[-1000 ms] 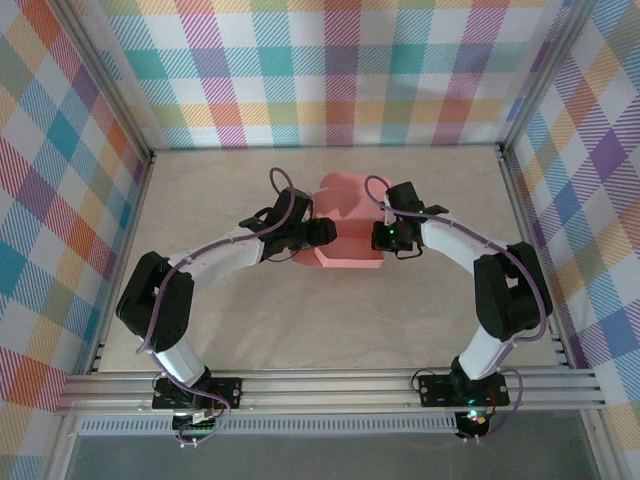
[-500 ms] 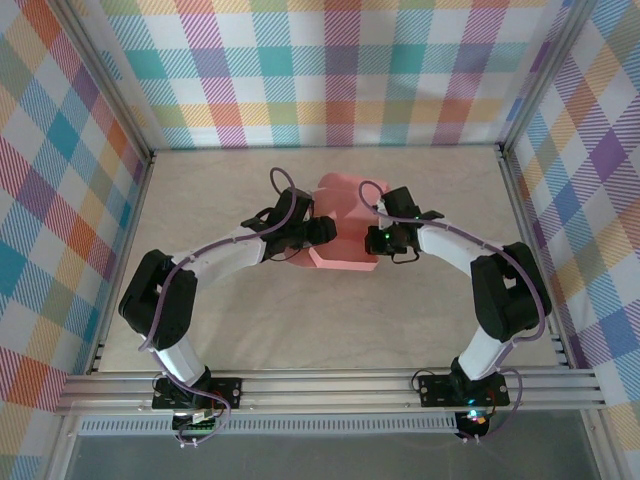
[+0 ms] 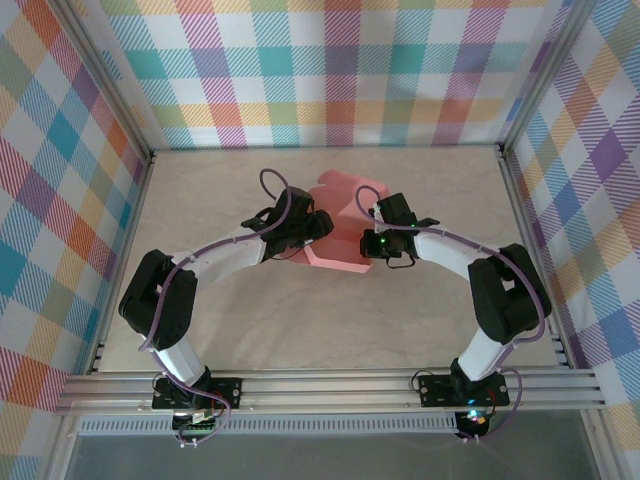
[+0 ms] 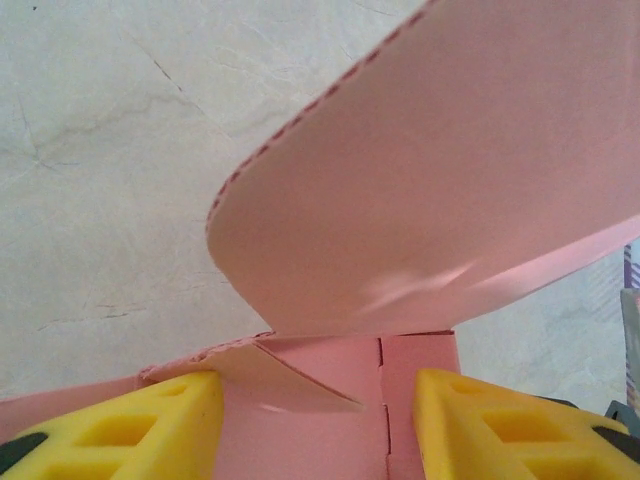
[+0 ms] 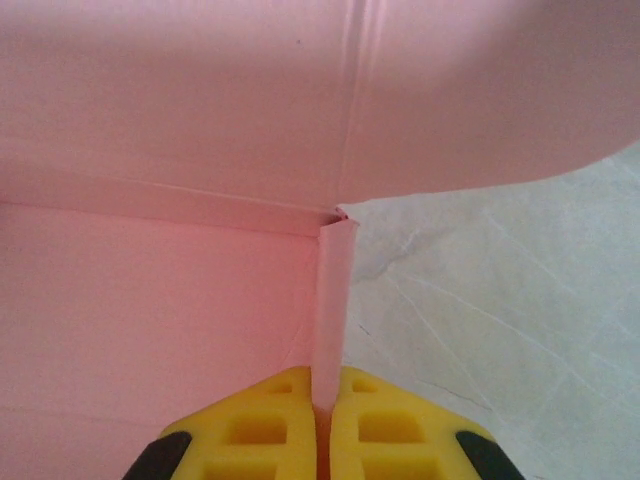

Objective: Fold the paper box

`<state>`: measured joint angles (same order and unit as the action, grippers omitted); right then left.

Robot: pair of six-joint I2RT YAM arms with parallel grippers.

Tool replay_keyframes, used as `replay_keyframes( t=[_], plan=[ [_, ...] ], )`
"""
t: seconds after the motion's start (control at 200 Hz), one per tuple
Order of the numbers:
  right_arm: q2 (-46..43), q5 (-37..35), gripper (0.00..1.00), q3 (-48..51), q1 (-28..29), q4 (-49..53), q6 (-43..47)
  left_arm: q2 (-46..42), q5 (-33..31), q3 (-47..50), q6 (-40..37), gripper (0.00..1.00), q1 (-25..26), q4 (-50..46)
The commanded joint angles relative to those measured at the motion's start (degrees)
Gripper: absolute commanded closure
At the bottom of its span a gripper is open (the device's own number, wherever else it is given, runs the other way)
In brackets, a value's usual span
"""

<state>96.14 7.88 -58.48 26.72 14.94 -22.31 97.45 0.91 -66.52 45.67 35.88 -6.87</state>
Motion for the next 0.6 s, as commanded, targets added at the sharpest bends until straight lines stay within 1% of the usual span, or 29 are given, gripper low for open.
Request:
replay_keyframes(
  t=[0.0,0.08,0.19,0.25,0.325,0.355,0.415,0.505,0.6],
  plan=[
    [-2.18,0.02,0.94,-0.15,1.22,0.65,1.03,-1.17,-3.36,0.10,-0.96,0.48,0.58,2.38],
    [-2.10,-2.64,0.93,-0.40,1.23,2.01,1.12,-4.11,-6.59,0.75,-3.89,0.47,0.62,0.26],
    [-1.69,-4.43,0.93,-0.72,1.14,2.81,1.13,-7.75,-11.21,0.63,-8.35,0.46,0.62,-3.90],
    [-1.50,-5.02,0.93,-0.98,1.14,2.91,1.10,-9.26,-11.63,0.37,-10.84,0.45,0.65,-5.63],
    [-1.39,-5.54,0.93,-1.44,1.06,3.26,0.97,-10.43,-10.37,-0.36,-12.83,0.42,0.68,-8.49],
    [-1.33,-5.74,0.93,-1.63,1.05,3.40,1.01,-11.01,-10.19,-0.09,-12.80,0.41,0.84,-10.64],
    [-1.17,-6.01,0.93,-2.13,0.99,3.69,0.74,-12.68,-10.22,1.19,-11.87,0.40,1.16,-12.00],
    [-0.40,-6.55,0.93,-3.18,0.60,4.88,0.04,-16.32,-9.40,4.24,-9.26,0.37,2.19,-11.94],
    [0.14,-6.56,0.93,-3.91,0.27,5.26,-0.84,-20.30,-9.63,7.23,-6.19,0.32,4.40,-11.94]
  ],
)
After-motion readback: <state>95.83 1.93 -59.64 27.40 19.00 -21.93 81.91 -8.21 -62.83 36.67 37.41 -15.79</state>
